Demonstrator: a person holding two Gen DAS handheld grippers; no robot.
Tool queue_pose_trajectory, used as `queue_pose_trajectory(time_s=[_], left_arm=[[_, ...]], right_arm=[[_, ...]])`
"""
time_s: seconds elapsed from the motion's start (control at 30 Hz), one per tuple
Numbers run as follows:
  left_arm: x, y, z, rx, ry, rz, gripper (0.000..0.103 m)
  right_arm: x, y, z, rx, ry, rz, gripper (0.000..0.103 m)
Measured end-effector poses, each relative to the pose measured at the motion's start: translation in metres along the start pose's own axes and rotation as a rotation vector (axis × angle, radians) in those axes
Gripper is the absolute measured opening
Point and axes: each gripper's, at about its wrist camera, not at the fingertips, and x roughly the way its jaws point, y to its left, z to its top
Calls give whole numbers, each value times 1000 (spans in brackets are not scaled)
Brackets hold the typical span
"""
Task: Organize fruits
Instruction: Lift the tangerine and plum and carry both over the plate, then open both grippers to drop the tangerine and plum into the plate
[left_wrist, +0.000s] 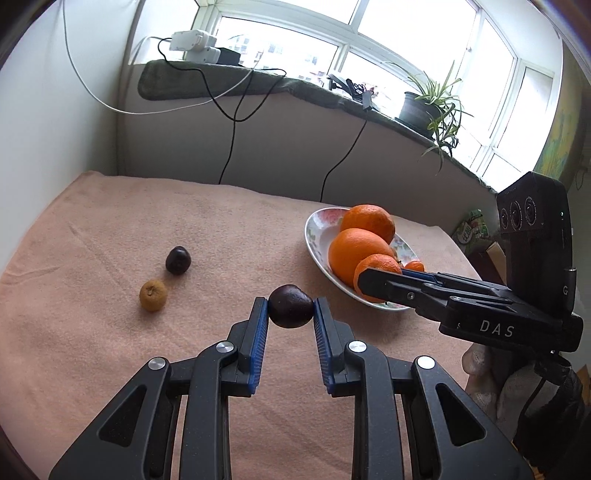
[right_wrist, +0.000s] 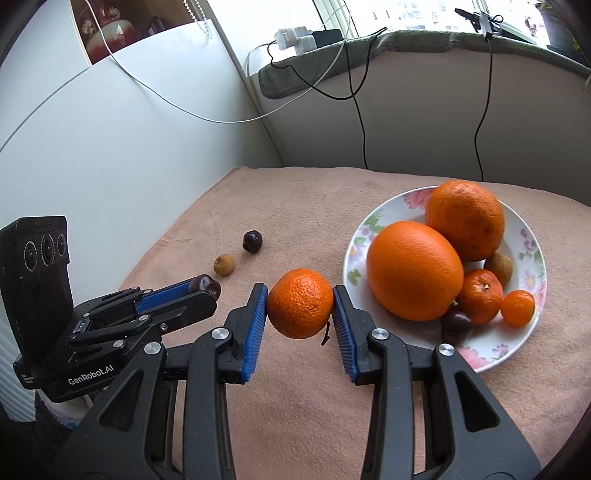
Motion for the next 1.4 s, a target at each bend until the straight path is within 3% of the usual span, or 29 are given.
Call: queue_pose_trajectory(time_s=[0.67,1.4], left_arm=[[41,-69,21,104,28,-89,23],[80,-106,41,172,67,-137,23]], right_arm=[[-45,-78,0,96,-76,-112,37],[-28,-128,13,156,-53,-154,37]])
